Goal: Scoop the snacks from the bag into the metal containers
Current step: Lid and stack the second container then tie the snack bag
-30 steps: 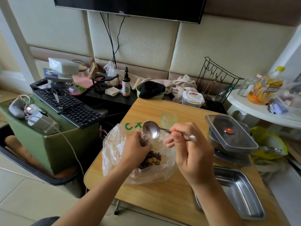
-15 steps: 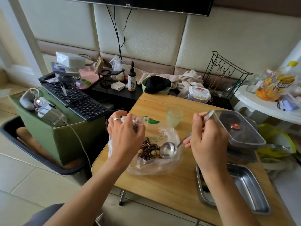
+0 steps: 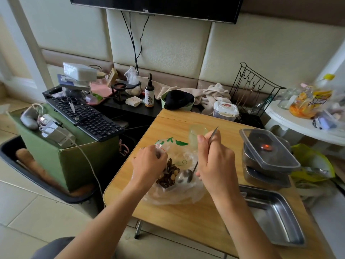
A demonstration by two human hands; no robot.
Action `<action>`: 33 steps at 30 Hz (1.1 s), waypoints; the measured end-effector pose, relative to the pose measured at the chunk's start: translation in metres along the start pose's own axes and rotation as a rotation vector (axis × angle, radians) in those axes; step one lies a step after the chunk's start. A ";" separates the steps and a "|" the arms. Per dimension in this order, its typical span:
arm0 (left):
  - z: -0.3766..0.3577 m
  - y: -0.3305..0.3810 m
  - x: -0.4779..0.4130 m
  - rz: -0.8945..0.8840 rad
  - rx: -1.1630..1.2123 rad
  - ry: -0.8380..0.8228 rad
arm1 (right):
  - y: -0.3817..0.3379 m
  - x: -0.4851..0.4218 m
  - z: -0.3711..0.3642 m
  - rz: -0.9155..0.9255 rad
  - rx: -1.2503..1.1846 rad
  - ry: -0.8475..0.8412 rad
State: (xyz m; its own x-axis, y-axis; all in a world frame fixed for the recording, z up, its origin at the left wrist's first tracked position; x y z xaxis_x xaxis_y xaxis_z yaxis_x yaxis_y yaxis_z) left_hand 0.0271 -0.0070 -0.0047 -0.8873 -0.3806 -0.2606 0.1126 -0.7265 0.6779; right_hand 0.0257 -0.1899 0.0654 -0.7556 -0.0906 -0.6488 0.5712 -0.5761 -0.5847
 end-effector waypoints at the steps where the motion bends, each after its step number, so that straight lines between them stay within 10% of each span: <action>1: 0.000 0.004 -0.001 -0.044 0.028 0.016 | 0.002 0.000 -0.001 -0.010 -0.010 -0.005; 13: 0.012 0.027 -0.001 -0.257 0.285 0.072 | 0.046 -0.003 0.004 -0.440 -0.138 -0.018; 19: 0.002 -0.001 -0.003 0.032 -0.169 0.011 | 0.066 -0.004 0.008 -0.697 -0.288 -0.093; 28: 0.000 0.013 0.013 -0.407 -0.189 0.250 | 0.057 -0.012 0.030 -0.619 -0.402 0.064; 33: -0.020 0.013 0.013 -0.354 0.209 -0.015 | 0.054 -0.015 0.040 -0.582 -0.399 0.143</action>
State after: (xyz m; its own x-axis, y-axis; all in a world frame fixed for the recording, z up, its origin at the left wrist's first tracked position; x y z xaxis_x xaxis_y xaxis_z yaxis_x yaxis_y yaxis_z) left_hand 0.0258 -0.0330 -0.0129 -0.8617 -0.1183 -0.4935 -0.2928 -0.6784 0.6738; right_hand 0.0548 -0.2523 0.0634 -0.9392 0.2639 -0.2197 0.1836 -0.1550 -0.9707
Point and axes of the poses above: each hand's wrist, its own x-axis away from the middle knuckle, its own z-axis out of the back of the hand, y = z × x, the point moved 3 cm from there along -x, towards the middle knuckle, and after that the axes turned 10 degrees about -z, right-handed, at the moved point
